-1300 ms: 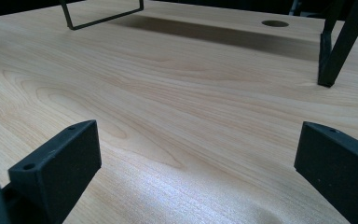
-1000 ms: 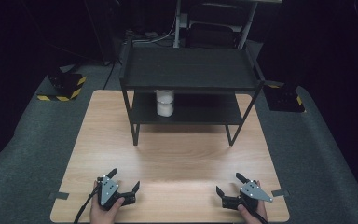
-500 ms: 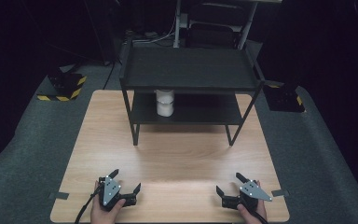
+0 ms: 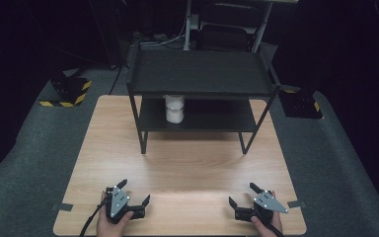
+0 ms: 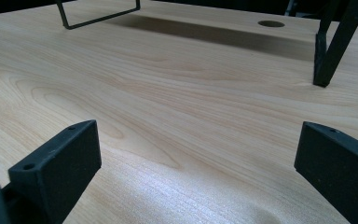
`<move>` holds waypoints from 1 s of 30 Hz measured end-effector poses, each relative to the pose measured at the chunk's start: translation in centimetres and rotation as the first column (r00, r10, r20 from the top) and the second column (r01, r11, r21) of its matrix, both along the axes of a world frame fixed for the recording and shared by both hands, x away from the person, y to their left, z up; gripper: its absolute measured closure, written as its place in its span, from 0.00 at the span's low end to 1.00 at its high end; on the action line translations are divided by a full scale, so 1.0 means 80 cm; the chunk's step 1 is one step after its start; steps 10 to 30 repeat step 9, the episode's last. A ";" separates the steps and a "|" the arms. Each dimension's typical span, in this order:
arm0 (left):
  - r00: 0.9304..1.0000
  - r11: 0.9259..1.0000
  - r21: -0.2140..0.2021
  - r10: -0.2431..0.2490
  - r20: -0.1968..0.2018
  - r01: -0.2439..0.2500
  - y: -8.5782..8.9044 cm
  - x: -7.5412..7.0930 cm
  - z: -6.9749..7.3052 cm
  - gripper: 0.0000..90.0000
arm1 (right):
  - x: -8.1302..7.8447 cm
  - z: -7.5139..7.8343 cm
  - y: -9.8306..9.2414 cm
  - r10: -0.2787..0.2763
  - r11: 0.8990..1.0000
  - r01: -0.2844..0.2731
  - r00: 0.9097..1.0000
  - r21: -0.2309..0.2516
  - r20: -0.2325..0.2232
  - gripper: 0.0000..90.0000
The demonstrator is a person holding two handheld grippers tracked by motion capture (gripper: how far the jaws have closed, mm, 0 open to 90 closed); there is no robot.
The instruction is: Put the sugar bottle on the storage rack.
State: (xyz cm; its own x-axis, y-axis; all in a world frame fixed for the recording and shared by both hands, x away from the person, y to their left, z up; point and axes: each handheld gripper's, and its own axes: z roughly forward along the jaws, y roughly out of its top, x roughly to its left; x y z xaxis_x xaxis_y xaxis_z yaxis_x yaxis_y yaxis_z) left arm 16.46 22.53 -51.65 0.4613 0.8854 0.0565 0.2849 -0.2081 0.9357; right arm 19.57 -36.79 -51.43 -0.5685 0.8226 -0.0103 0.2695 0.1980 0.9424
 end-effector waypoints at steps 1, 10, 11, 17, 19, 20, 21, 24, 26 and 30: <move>1.000 1.000 0.003 0.000 -0.004 0.000 0.000 0.001 0.001 0.01 | 0.000 0.000 0.000 0.001 1.000 -0.001 1.000 -0.001 0.002 0.00; 0.999 1.000 0.015 0.023 -0.046 -0.022 -0.008 0.008 0.008 0.01 | -0.003 -0.004 -0.004 -0.006 1.000 0.006 1.000 0.029 0.007 0.00; 0.999 1.000 0.015 0.023 -0.046 -0.022 -0.008 0.008 0.008 0.01 | -0.003 -0.004 -0.004 -0.006 1.000 0.006 1.000 0.029 0.007 0.00; 0.999 1.000 0.015 0.023 -0.046 -0.022 -0.008 0.008 0.008 0.01 | -0.003 -0.004 -0.004 -0.006 1.000 0.006 1.000 0.029 0.007 0.00; 0.999 1.000 0.015 0.023 -0.046 -0.022 -0.008 0.008 0.008 0.01 | -0.003 -0.004 -0.004 -0.006 1.000 0.006 1.000 0.029 0.007 0.00; 0.999 1.000 0.015 0.023 -0.046 -0.022 -0.008 0.008 0.008 0.01 | -0.003 -0.004 -0.004 -0.006 1.000 0.006 1.000 0.029 0.007 0.00; 0.999 1.000 0.015 0.023 -0.046 -0.022 -0.008 0.008 0.008 0.01 | -0.003 -0.004 -0.004 -0.006 1.000 0.006 1.000 0.029 0.007 0.00; 0.999 1.000 0.015 0.023 -0.046 -0.022 -0.008 0.008 0.008 0.01 | -0.003 -0.004 -0.004 -0.006 1.000 0.006 1.000 0.029 0.007 0.00; 0.999 1.000 0.015 0.023 -0.046 -0.022 -0.008 0.008 0.008 0.01 | -0.003 -0.004 -0.004 -0.006 1.000 0.006 1.000 0.029 0.007 0.00; 0.999 1.000 0.015 0.023 -0.046 -0.022 -0.008 0.008 0.008 0.01 | -0.003 -0.004 -0.004 -0.006 1.000 0.006 1.000 0.029 0.007 0.00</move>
